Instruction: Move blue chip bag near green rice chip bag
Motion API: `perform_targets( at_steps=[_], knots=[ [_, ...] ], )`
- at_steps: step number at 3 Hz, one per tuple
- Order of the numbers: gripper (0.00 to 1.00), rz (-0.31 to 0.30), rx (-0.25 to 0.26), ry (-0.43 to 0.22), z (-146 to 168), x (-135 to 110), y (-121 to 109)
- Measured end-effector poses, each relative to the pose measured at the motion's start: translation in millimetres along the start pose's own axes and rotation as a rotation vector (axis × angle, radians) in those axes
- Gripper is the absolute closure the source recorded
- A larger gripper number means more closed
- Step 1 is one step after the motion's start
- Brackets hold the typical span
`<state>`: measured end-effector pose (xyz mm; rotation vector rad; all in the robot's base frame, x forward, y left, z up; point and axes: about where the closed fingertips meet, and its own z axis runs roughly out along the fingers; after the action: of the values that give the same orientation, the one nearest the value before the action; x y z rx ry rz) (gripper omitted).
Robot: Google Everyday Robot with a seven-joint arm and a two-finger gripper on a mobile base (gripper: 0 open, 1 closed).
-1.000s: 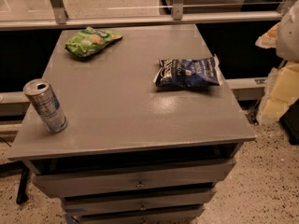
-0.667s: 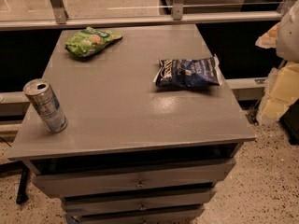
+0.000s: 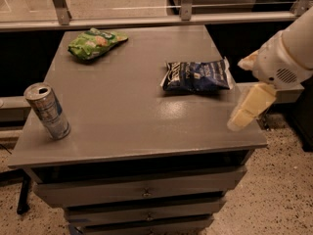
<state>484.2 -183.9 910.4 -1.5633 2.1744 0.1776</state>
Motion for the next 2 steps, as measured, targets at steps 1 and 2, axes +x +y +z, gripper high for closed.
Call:
perform_targets(
  at_steps=[1, 2],
  knots=[
    [0.0, 0.012, 0.013, -0.112, 40, -23, -23],
    [0.0, -0.003, 0.053, -0.204, 64, -50, -47]
  ],
)
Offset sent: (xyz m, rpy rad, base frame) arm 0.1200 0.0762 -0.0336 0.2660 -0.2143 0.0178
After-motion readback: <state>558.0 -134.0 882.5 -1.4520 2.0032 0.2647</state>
